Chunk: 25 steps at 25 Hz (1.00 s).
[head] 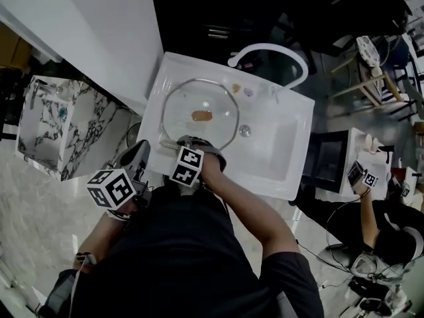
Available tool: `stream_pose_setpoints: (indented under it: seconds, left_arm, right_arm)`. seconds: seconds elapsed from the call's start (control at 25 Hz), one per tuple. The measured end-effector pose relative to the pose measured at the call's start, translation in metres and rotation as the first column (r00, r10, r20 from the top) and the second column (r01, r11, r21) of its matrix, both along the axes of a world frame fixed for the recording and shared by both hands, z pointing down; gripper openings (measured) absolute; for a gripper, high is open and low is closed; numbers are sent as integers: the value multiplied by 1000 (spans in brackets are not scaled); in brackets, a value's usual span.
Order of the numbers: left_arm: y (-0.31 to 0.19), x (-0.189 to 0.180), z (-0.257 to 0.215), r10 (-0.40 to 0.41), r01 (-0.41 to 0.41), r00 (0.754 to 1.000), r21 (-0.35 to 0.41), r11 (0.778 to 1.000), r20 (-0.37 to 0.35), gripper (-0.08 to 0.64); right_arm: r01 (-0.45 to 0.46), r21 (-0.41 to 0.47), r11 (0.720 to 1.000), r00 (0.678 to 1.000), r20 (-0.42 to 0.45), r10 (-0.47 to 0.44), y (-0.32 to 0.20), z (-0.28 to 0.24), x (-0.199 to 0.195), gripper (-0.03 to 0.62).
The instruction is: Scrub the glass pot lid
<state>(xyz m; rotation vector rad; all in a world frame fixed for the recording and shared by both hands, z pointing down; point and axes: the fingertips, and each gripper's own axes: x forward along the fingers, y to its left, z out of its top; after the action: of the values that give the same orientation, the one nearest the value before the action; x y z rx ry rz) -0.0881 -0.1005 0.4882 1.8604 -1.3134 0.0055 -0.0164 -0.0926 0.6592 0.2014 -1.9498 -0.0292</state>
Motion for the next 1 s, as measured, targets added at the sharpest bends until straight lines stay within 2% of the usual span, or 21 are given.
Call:
stream_pose_setpoints:
  seconds: [0.12,0.2,0.44,0.56,0.72,0.84,1.0]
  left_arm:
    - [-3,5,-3,10,-10,1000,8,1000,-9,0]
    - [-3,6,-5,12,-12,1000,13,1000,-12,0]
    - [-1,3,-6,-4,4,1000,12,1000,-13,0]
    - [0,-2,-1,-18,18,1000,-1,1000,-16,0]
    - [2,-1,6,-15,15,1000,-17,1000,-26,0]
    - [-1,4,9,-3,2,999,-23,1000,-34,0]
    - [-4,12,8,20,-20,999,-18,1000,-31,0]
  right_arm:
    - [-25,179,983,999,-33,31,-39,-19,27,66]
    - [-23,256,967,997,-65,40,-61,-22,41,66]
    - [-30,289,957,994,-88,58,-71,-1,56,66]
    - [-15,281,960,996,-78,39,-54,4,54,66]
    - [41,227,973,997,-77,-24,-18,11,48,66]
    - [45,139,989,997,-61,-37,5,18,45,66]
    - [-8,17,1000,1000,-27,8,26,24,46,66]
